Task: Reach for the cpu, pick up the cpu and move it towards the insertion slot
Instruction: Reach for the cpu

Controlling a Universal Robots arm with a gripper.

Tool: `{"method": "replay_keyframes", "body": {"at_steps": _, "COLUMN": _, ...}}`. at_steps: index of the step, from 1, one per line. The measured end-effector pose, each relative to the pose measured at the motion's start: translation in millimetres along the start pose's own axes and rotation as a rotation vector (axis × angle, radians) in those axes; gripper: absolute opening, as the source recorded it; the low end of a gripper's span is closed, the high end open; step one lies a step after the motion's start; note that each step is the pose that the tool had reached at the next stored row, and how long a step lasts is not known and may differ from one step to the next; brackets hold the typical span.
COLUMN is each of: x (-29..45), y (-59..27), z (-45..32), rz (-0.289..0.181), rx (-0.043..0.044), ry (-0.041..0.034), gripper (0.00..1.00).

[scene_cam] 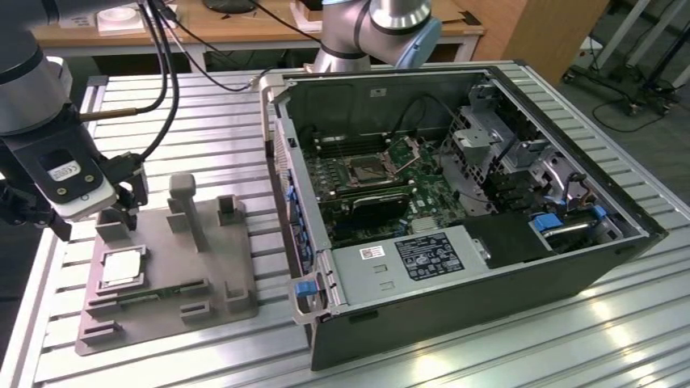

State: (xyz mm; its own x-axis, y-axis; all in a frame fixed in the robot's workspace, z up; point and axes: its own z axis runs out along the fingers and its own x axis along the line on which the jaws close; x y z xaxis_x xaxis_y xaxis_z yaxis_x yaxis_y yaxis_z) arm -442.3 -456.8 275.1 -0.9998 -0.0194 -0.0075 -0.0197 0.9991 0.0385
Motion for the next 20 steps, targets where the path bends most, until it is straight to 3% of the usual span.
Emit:
{"method": "replay_keyframes", "body": {"at_steps": 4, "x": 0.0, "y": 0.0, "z": 0.0, "rz": 0.000, "rx": -0.0001, "ry": 0.0000, "gripper": 0.75}}
{"method": "replay_keyframes", "body": {"at_steps": 5, "x": 0.0, "y": 0.0, "z": 0.2, "rz": 0.000, "rx": 0.0000, "ry": 0.0000, "gripper": 0.81}}
{"method": "replay_keyframes", "body": {"at_steps": 7, "x": 0.0, "y": -0.1, "z": 1.7, "rz": 0.000, "rx": -0.0002, "ry": -0.0002, "gripper": 0.81}}
{"method": "replay_keyframes", "body": {"at_steps": 20, "x": 0.9, "y": -2.9, "z": 24.5, "rz": 0.010, "rx": 0.0000, "ry": -0.0004, "gripper": 0.81}}
